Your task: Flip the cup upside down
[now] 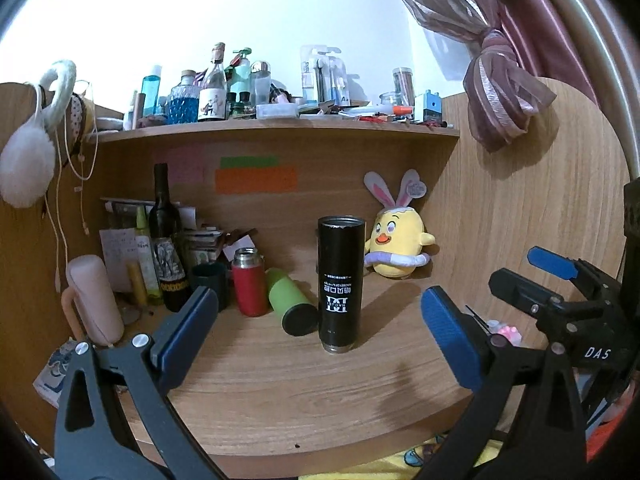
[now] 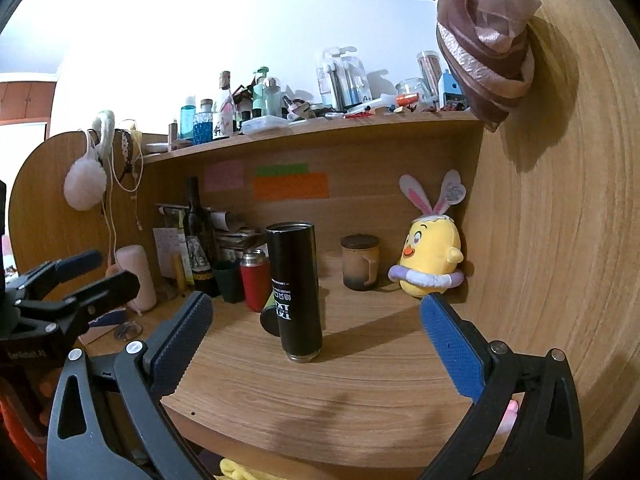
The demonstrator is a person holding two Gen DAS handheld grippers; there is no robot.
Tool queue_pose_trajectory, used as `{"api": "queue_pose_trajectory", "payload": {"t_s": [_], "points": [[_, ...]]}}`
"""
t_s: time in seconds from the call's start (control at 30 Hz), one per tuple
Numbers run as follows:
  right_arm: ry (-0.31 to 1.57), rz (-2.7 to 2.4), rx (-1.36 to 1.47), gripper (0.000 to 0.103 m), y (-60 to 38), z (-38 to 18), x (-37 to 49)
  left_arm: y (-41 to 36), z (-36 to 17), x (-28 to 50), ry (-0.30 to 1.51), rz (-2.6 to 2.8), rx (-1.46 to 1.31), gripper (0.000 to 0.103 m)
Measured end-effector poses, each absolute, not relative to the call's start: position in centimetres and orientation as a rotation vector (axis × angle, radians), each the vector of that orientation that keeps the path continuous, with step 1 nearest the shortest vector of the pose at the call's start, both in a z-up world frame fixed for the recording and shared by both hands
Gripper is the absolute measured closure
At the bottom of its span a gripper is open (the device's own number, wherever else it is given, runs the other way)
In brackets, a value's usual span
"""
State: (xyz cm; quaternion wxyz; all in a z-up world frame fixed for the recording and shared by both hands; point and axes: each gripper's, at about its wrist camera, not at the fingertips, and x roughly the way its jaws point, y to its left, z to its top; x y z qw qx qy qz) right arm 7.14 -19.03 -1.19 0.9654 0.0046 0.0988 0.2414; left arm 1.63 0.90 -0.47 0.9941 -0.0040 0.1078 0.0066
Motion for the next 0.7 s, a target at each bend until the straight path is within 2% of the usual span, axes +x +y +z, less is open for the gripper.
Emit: {"api": "queue_pose_trajectory", "payload": {"t_s": [0.7], "points": [[0.204,0.492,-0.003,0.000,-18.32,-1.40,6.99,1.48,-0.85,1.64,0.223,0.007,-0.035,0.000]]}}
